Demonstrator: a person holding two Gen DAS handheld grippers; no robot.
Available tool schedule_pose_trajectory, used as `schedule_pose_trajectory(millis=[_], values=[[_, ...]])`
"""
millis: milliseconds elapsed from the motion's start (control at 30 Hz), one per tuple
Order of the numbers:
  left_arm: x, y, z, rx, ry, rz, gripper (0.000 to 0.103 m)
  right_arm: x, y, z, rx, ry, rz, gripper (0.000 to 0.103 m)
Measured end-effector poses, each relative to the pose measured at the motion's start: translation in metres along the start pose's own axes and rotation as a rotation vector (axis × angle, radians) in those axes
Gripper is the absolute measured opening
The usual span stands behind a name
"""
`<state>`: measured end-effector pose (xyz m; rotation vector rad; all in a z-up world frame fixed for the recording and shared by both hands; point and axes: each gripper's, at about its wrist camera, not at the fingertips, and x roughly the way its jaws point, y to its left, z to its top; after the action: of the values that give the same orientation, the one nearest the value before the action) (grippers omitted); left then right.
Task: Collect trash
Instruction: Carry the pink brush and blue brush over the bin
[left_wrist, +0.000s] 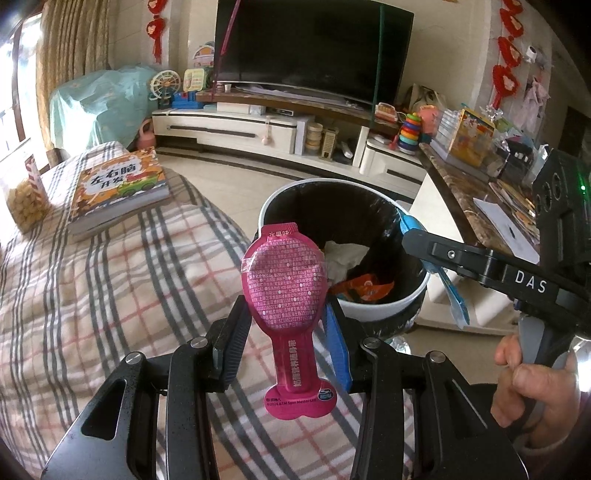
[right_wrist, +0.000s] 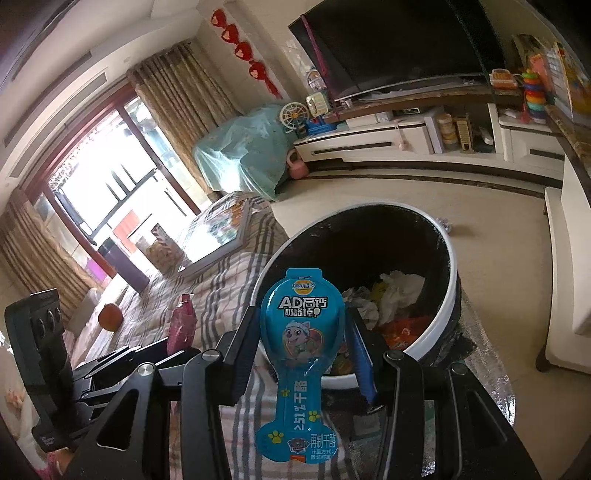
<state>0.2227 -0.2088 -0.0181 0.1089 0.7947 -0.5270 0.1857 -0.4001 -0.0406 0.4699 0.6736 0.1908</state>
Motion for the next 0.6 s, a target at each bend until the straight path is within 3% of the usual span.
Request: schedule_pose_trajectory(millis=[600], values=[[0.022,-0.012,0.022,0.036,0.01,-0.008,0.039,0.013,-0.02,0.025,0.031,0.0,-0.013,0.047]])
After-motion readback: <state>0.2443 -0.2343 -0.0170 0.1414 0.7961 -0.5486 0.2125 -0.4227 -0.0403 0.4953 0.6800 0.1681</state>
